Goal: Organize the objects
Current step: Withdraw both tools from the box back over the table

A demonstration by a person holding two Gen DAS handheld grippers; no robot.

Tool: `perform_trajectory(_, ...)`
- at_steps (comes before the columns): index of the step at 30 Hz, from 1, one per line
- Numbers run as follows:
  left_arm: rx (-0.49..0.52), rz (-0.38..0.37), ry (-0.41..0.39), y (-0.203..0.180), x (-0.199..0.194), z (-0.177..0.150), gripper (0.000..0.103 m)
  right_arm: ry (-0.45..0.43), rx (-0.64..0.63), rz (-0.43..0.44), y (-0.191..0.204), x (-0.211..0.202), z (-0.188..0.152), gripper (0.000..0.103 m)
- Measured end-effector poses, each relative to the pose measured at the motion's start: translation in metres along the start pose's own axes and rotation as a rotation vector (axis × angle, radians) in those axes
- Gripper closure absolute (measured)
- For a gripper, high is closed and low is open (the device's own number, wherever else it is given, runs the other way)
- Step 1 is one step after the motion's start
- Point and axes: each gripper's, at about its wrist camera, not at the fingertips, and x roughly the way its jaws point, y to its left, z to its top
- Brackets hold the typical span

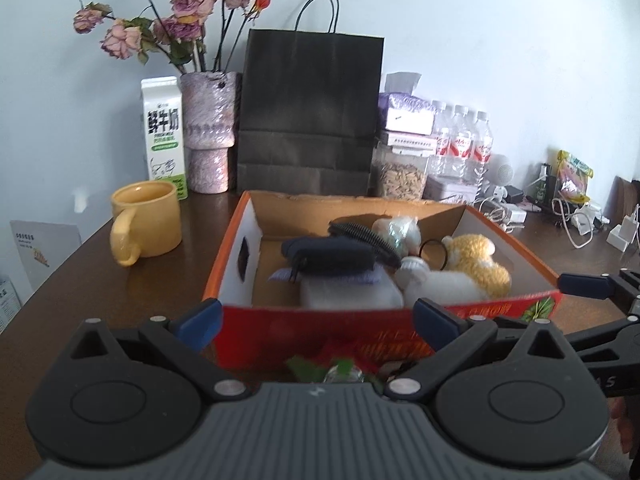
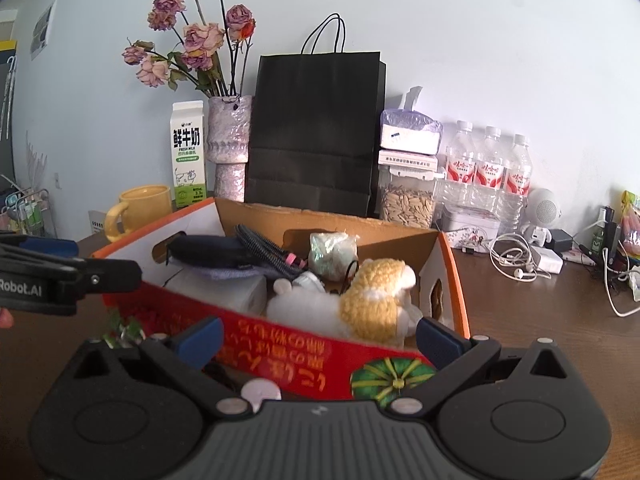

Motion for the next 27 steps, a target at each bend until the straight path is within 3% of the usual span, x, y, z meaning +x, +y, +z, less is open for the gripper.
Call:
perform_trajectory(14,0.027,0.057,0.096,0.025,-0.032,-0.043,0.0,0.08,-0.002,-0.003,0.004,-0.032,-0.043,0.0)
perform_trajectory(27,0.058,-0.032,0.165,0.007,-0.041,-0.066,0.0,0.132,0.015,0.009,0.005,-0.048,-0.066,0.0)
